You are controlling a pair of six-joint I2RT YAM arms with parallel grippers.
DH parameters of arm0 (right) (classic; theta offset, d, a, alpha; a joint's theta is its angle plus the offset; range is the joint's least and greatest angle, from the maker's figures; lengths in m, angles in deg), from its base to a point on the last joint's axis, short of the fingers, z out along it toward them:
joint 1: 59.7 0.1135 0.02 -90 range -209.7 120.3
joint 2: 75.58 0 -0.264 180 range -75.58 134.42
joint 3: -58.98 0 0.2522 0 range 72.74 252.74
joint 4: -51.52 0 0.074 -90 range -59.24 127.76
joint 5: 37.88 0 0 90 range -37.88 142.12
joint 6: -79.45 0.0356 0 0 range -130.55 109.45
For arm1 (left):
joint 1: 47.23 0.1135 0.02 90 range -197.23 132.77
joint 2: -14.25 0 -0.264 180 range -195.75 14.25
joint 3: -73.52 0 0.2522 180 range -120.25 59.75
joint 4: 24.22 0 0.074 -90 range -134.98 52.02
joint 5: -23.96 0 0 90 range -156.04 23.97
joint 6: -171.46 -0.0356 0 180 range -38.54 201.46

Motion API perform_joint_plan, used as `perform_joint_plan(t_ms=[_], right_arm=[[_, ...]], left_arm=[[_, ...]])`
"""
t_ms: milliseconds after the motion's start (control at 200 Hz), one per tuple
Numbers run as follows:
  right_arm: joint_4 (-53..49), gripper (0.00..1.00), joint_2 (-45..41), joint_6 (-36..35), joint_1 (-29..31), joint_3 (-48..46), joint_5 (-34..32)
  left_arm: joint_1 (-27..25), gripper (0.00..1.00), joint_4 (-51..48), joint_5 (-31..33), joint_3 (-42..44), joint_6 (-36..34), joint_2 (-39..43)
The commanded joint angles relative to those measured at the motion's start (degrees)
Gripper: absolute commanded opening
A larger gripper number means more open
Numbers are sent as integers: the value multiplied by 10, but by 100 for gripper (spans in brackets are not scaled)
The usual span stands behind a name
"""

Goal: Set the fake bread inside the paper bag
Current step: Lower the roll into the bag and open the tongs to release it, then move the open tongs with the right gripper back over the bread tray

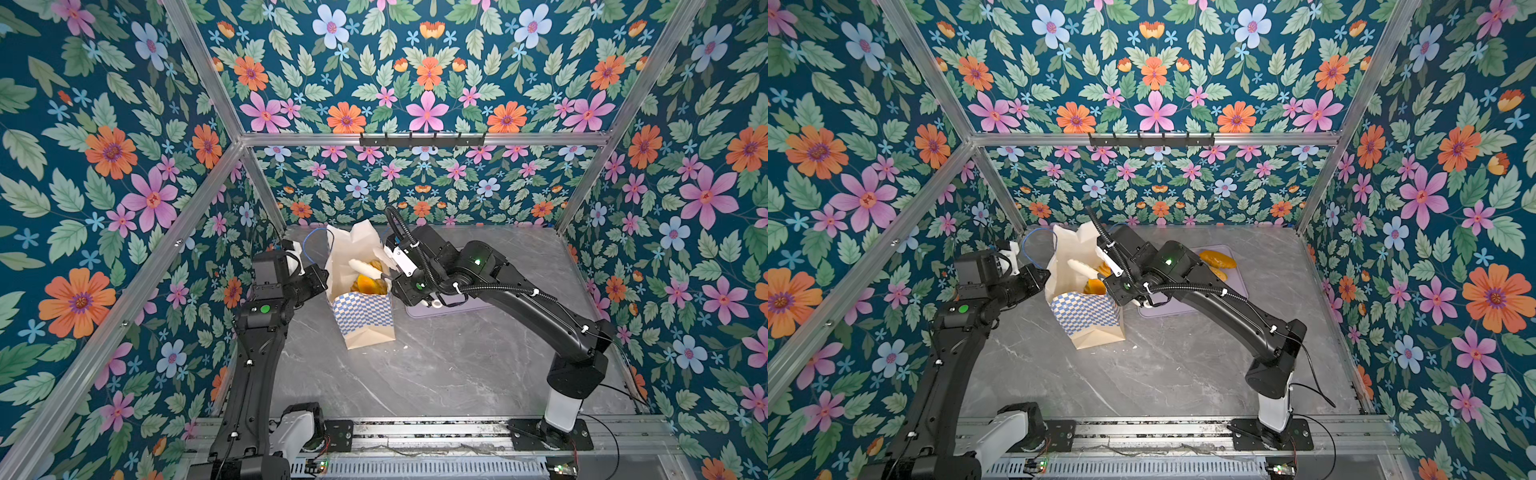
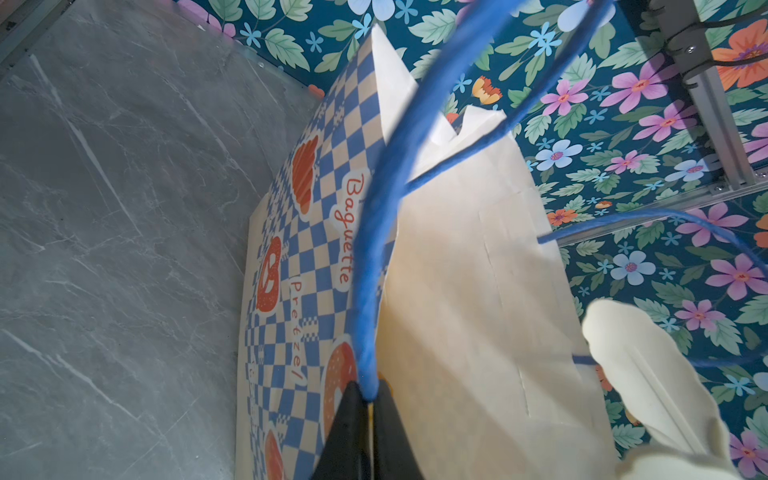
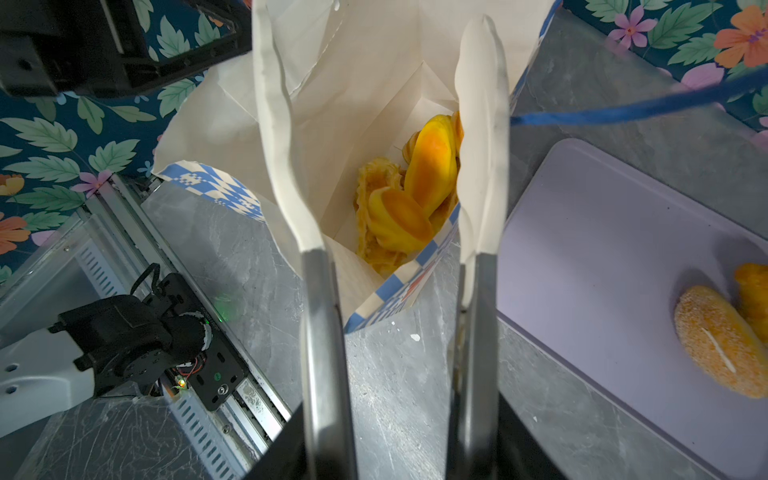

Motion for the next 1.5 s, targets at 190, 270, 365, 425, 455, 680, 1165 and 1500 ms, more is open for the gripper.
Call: perform_joint_plan(t_ms=[190,270,365,425,455,680,1165,1500], right_arm=[[4,50,-9,-12,1,12,-14],[10,50,-17,-11,0,10,-19],[17,50,-26,-12,1,8,-26],[21,50,-31,-12,1,6,-30],[24,50,-35,-12,1,6,-32],[48,50,-61,-14,0,-12,-50],[83,51,-126,-14,-10,-61,-92],[98,51,-192,27,-84,-143,-60]], left_arm=[[0,11,-4,4,-6,-5,0],[0,11,-4,4,-7,-5,0],[0,11,-4,4,-9,-5,-1],[0,11,-5,4,-10,-5,-1],[0,11,-5,4,-10,-5,-1],[0,11,-6,4,-12,-5,-2],[0,11,-6,4,-13,-4,-4],[0,11,-5,4,-10,-3,-2]])
